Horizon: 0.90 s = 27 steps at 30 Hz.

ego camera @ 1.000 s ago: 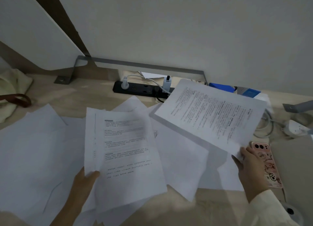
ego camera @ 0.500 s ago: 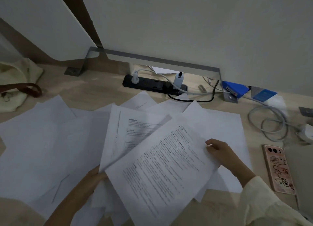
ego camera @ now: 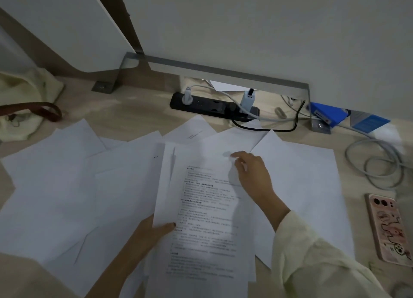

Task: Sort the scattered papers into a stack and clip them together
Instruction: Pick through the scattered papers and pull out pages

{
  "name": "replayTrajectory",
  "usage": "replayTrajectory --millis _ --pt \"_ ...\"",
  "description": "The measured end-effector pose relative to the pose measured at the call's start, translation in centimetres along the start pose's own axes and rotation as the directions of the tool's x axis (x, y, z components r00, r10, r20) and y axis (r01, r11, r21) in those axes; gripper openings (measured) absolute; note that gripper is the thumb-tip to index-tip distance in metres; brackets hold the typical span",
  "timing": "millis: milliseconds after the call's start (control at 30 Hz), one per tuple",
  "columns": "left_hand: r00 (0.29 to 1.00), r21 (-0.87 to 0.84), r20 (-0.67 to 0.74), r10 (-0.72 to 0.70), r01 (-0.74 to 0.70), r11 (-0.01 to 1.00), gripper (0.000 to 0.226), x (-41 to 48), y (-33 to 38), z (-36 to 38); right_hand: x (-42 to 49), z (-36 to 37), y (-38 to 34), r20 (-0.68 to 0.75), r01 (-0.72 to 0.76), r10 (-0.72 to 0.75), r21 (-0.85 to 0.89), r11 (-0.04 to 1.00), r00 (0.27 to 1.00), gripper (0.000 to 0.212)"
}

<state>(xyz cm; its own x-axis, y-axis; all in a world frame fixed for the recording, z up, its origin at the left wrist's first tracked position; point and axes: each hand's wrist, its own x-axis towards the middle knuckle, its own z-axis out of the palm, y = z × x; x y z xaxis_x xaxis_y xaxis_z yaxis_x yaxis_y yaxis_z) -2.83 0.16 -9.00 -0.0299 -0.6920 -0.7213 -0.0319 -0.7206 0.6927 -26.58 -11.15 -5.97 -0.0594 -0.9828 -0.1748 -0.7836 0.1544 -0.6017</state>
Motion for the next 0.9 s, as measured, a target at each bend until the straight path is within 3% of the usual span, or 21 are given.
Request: replayTrajectory --millis 67,133,200,267,333,400,467,500,567,667,767,833,900 --pt "0.998 0.013 -0.066 0.024 -0.024 1.000 0.026 0.1 -0.1 0.6 -0.3 -0.8 1.2 -0.074 -0.098 0.103 0.064 0.993 0.992 0.035" --pt "0.992 -0.007 -0.120 0.031 -0.032 0.999 0.025 0.2 -0.1 0.9 -1.0 -2.3 3.5 -0.135 -0.334 0.359 0.175 0.926 0.924 0.046" --pt "0.988 -0.043 -0.148 0.038 -0.045 0.998 0.023 0.0 -0.1 1.0 -2.3 -3.7 6.1 -0.154 -0.551 0.610 0.302 0.778 0.777 0.053" --pt "0.984 -0.059 -0.169 0.055 -0.066 0.996 0.020 0.0 -0.1 1.2 -3.8 -4.7 8.5 -0.131 -0.678 0.775 0.410 0.610 0.618 0.059" --pt "0.980 -0.056 -0.188 0.065 -0.077 0.995 0.021 0.0 -0.3 1.3 -5.2 -4.9 10.4 -0.055 -0.746 0.876 0.500 0.440 0.479 0.062" --pt "0.978 -0.042 -0.196 0.067 -0.077 0.996 0.027 0.2 -0.5 1.3 -6.0 -4.8 11.9 0.033 -0.731 0.909 0.607 0.312 0.416 0.054" --pt "0.977 -0.023 -0.200 0.071 -0.077 0.997 0.032 0.4 -0.7 1.4 -6.4 -5.0 12.6 0.107 -0.663 0.886 0.705 0.252 0.451 0.020" --pt "0.977 -0.020 -0.202 0.072 -0.078 0.997 0.032 0.4 -0.7 1.4 -6.5 -5.0 12.5 0.139 -0.644 0.865 0.726 0.242 0.481 0.013" --pt "0.977 -0.018 -0.202 0.074 -0.079 0.997 0.030 0.5 -0.7 1.4 -6.8 -5.0 11.8 0.195 -0.608 0.800 0.754 0.248 0.568 0.019" --pt "0.978 -0.018 -0.194 0.080 -0.085 0.996 0.028 0.5 -0.8 1.4 -7.5 -4.9 9.7 0.267 -0.603 0.688 0.737 0.305 0.674 0.006" --pt "0.977 -0.049 -0.188 0.096 -0.107 0.993 0.026 0.4 -0.8 1.6 -7.9 -4.9 8.3 0.190 -0.592 0.647 0.643 0.486 0.738 0.014" --pt "0.976 -0.082 -0.194 0.098 -0.116 0.990 0.025 0.2 -0.9 1.8 -8.1 -5.9 7.3 -0.001 -0.517 0.601 0.508 0.689 0.799 0.018" --pt "0.978 -0.108 -0.187 0.091 -0.112 0.988 0.026 0.1 -1.0 2.0 -8.2 -7.7 6.1 -0.217 -0.386 0.462 0.315 0.867 0.860 0.014"
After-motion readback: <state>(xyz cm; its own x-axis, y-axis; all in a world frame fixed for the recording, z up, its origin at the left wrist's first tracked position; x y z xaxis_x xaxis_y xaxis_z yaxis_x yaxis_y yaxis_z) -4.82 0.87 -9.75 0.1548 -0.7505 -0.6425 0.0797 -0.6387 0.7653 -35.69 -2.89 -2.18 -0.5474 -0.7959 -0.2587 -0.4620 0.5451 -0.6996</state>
